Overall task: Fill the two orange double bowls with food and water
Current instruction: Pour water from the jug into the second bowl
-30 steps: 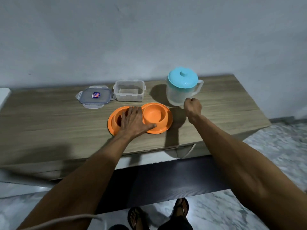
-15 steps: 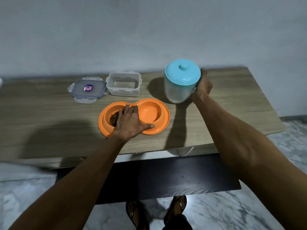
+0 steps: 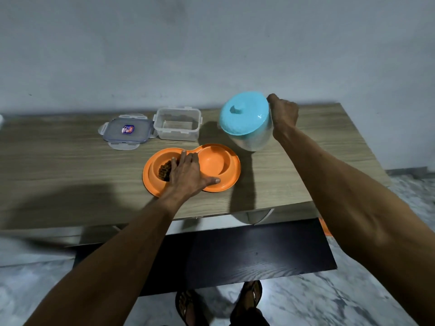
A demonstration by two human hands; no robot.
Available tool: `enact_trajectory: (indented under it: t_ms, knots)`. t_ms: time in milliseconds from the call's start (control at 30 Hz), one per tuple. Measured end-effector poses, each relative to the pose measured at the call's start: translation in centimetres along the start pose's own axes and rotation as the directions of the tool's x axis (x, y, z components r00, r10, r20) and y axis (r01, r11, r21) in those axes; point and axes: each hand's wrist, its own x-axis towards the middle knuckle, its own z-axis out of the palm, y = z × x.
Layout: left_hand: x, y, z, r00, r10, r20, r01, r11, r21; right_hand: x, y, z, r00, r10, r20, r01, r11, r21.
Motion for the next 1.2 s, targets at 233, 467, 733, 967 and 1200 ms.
enact_trajectory:
  t_ms: [233, 467, 733, 967, 1200]
  knots:
    - [0.3, -0.3, 0.4, 1.000, 0.003, 0.000, -0.003, 1.000, 0.015, -2.5, -1.3, -0.2, 0.982, -0.184, 0.038, 0.188, 0.959, -0.211]
    - [0.4, -0.3, 0.4, 1.000, 0.001, 0.009, -0.001, 1.000, 0.020, -4.3, -1.7, -0.1, 0.950, -0.300, 0.081, 0.309, 0.881, -0.359]
    - [0.2, -0.2, 0.3, 1.000, 0.003, 0.016, -0.003, 1.000, 0.008, -5.3, -1.7, 0.4, 0.909, -0.395, 0.133, 0.408, 0.779, -0.476]
    - [0.2, -0.4, 0.4, 1.000, 0.022, 0.005, -0.022, 1.000, 0.002, -5.8, -1.8, 0.3, 0.893, -0.419, 0.163, 0.439, 0.737, -0.514]
    - [0.2, -0.4, 0.5, 1.000, 0.028, -0.003, -0.028, 0.999, 0.015, -5.8, -1.7, 0.4, 0.888, -0.434, 0.152, 0.445, 0.725, -0.526]
